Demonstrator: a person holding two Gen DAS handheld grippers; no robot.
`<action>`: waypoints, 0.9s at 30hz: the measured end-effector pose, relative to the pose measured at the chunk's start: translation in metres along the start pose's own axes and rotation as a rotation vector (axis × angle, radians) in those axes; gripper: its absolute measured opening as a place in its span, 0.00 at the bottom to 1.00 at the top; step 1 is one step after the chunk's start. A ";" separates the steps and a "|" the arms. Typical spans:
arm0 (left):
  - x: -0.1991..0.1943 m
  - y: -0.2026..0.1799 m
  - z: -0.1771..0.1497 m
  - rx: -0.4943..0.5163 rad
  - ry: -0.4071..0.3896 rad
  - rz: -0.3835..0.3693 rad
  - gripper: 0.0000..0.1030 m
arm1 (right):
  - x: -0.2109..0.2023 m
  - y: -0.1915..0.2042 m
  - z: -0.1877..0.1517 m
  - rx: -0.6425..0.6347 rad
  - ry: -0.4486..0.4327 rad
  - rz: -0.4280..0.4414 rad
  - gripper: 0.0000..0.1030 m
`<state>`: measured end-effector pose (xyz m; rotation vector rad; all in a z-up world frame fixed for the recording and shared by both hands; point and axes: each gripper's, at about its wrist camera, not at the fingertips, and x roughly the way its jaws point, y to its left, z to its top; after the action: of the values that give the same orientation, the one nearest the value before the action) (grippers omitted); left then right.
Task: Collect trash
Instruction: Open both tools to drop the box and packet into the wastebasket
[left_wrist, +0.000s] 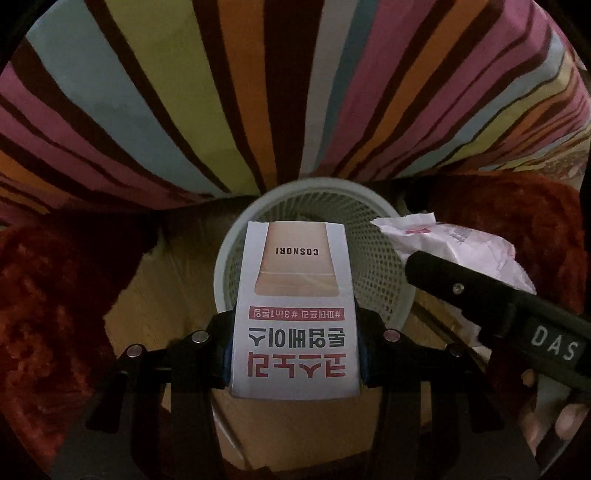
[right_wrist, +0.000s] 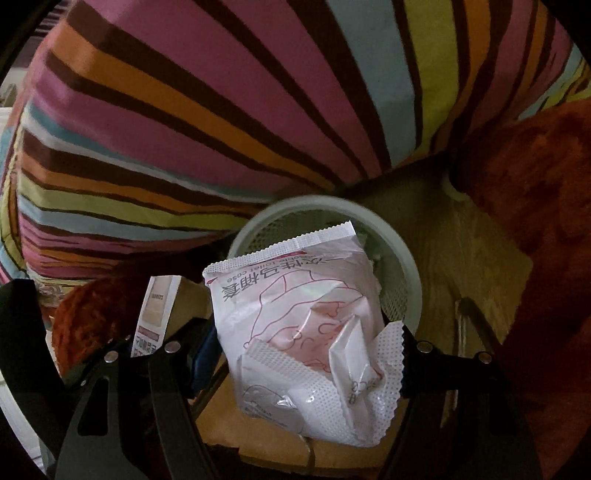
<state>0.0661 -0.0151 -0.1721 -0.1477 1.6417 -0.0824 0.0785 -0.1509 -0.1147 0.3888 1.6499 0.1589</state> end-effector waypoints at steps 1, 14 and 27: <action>0.002 0.000 -0.003 0.002 0.007 0.003 0.46 | 0.003 -0.001 0.002 0.011 0.015 -0.004 0.67; 0.049 -0.006 0.006 -0.037 0.167 -0.019 0.46 | 0.045 -0.017 -0.005 0.063 0.147 -0.053 0.66; 0.082 0.000 0.009 -0.097 0.292 -0.050 0.46 | 0.078 -0.028 -0.004 0.121 0.254 -0.084 0.66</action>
<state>0.0695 -0.0271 -0.2539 -0.2611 1.9349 -0.0644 0.0645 -0.1498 -0.1961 0.4032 1.9290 0.0466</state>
